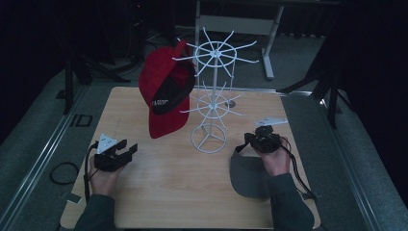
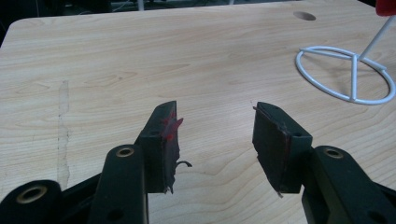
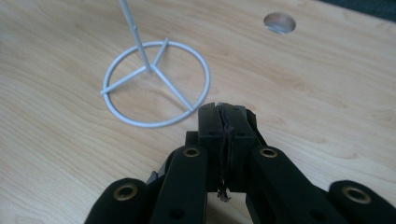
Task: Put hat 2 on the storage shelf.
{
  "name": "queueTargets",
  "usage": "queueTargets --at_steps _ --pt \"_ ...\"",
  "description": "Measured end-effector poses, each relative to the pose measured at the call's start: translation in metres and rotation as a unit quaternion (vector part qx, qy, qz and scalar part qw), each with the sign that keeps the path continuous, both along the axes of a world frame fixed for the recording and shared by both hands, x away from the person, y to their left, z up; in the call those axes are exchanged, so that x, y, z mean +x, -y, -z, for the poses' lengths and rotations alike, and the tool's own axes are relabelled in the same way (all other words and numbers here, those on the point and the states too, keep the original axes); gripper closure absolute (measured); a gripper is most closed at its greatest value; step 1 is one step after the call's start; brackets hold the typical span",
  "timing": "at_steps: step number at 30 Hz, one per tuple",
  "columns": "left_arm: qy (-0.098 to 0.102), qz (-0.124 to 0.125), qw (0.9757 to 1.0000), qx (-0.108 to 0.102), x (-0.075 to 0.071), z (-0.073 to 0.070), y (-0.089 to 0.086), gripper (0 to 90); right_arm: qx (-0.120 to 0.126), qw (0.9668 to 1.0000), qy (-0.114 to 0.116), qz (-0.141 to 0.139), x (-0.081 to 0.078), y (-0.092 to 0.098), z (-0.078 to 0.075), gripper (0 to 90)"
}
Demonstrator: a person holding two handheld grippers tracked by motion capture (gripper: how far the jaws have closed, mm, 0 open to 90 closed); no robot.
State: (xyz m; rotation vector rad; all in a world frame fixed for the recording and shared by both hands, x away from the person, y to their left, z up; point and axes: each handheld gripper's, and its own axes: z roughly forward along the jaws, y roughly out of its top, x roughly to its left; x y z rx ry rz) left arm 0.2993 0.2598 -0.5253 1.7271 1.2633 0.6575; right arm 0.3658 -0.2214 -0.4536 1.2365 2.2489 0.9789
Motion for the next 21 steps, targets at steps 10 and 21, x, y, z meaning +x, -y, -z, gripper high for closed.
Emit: queueTargets --at_steps 10,21 --pt "0.0 -0.001 1.0 0.0 0.0 0.0 0.0 51.1 0.012 0.9994 0.031 -0.001 -0.008 0.003 -0.023 88.1" --pt "0.0 -0.001 1.0 -0.001 0.0 0.0 0.0 50.9 0.028 0.9978 0.06 -0.008 -0.017 0.008 -0.044 88.2"
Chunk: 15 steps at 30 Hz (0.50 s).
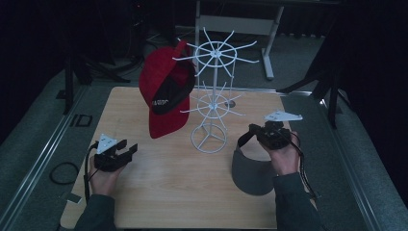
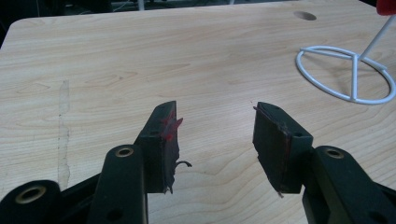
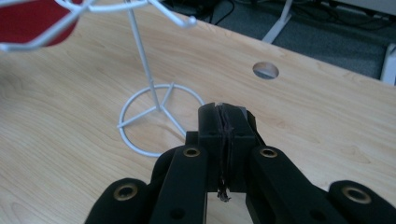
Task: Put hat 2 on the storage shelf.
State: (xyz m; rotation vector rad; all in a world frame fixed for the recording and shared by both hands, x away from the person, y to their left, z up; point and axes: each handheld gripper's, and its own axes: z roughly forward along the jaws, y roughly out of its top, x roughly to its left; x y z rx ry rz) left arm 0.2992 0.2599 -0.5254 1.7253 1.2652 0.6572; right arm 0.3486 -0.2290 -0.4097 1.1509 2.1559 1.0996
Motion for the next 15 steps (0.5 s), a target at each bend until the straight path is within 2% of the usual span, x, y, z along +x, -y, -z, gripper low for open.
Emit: queueTargets --at_steps 15 --pt "0.0 0.0 1.0 0.001 0.0 0.0 0.0 50.5 0.016 0.9989 0.045 -0.005 -0.018 0.003 -0.029 88.2"
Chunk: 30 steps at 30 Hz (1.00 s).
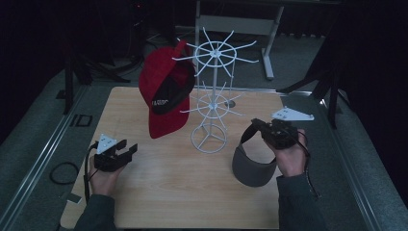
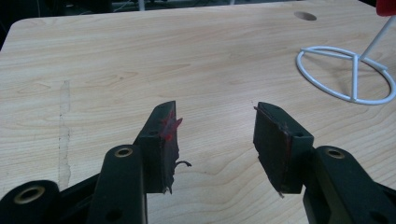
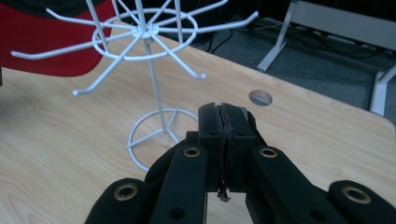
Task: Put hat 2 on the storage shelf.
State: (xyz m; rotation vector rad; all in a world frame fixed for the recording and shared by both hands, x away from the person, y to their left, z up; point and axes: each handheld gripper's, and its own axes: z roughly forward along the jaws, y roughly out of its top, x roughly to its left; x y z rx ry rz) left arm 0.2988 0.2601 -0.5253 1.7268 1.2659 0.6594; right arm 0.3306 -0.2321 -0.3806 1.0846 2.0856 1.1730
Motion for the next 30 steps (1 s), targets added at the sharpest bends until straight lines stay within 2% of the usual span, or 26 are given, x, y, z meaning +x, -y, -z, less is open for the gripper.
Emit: queueTargets --at_steps 11,30 --pt "-0.001 -0.001 1.0 0.0 0.001 0.0 0.0 50.3 0.008 0.9998 0.016 -0.007 -0.007 0.002 -0.013 88.3" --pt "-0.002 0.0 1.0 -0.002 0.001 0.001 0.001 50.2 0.022 0.9991 0.031 -0.021 -0.003 0.007 -0.032 88.5"
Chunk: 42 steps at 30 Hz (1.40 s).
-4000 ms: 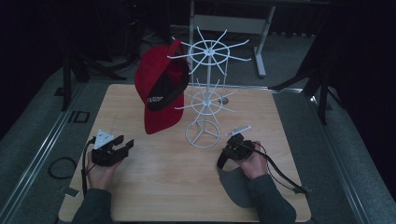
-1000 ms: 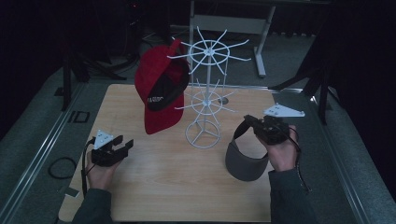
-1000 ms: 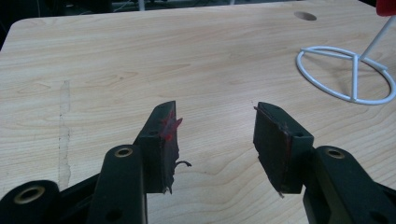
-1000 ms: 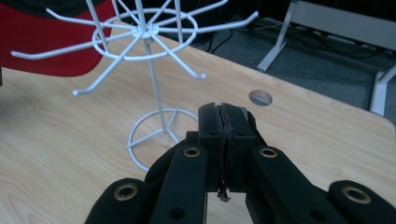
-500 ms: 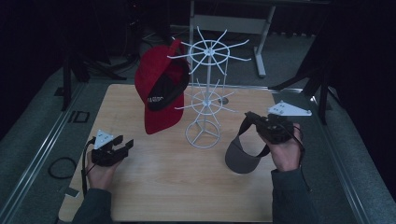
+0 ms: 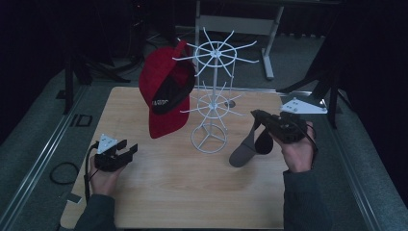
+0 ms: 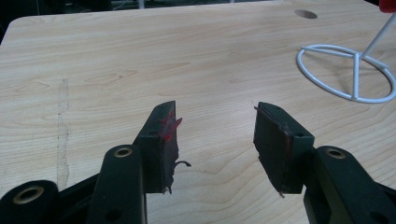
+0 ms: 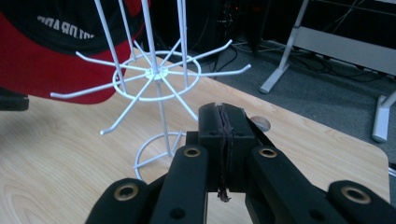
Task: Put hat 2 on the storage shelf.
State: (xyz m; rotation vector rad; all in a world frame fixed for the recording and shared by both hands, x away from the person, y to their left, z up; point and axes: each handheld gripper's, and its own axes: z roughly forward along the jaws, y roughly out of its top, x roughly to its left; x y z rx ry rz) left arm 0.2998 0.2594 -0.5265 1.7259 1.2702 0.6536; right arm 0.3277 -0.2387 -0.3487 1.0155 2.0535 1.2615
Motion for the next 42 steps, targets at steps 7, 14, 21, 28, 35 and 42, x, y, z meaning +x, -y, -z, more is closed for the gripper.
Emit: queueTargets --at_steps 7,14,21,28,35,42 --pt "0.0 -0.001 1.0 0.0 0.0 0.0 -0.001 50.2 0.028 0.9996 0.004 -0.006 0.002 0.001 -0.005 88.6" --pt "0.001 -0.001 1.0 -0.001 0.0 0.0 -0.001 50.1 0.076 0.997 0.005 -0.014 0.004 0.003 -0.012 88.6" --pt "0.001 -0.001 1.0 -0.002 -0.001 0.001 -0.001 50.1 0.128 0.9916 0.005 -0.017 0.004 0.007 -0.015 88.6" --pt "0.0 -0.001 1.0 -0.002 -0.001 0.001 -0.001 50.1 0.192 0.9813 0.005 -0.016 0.005 0.016 -0.018 88.6" --pt "0.0 -0.001 1.0 -0.002 0.0 0.001 -0.001 50.1 0.194 0.981 0.013 -0.008 0.009 0.016 -0.025 88.7" --pt "-0.001 -0.002 1.0 -0.003 -0.001 0.002 -0.002 50.1 0.196 0.9801 0.031 -0.004 0.012 0.012 -0.041 88.7"
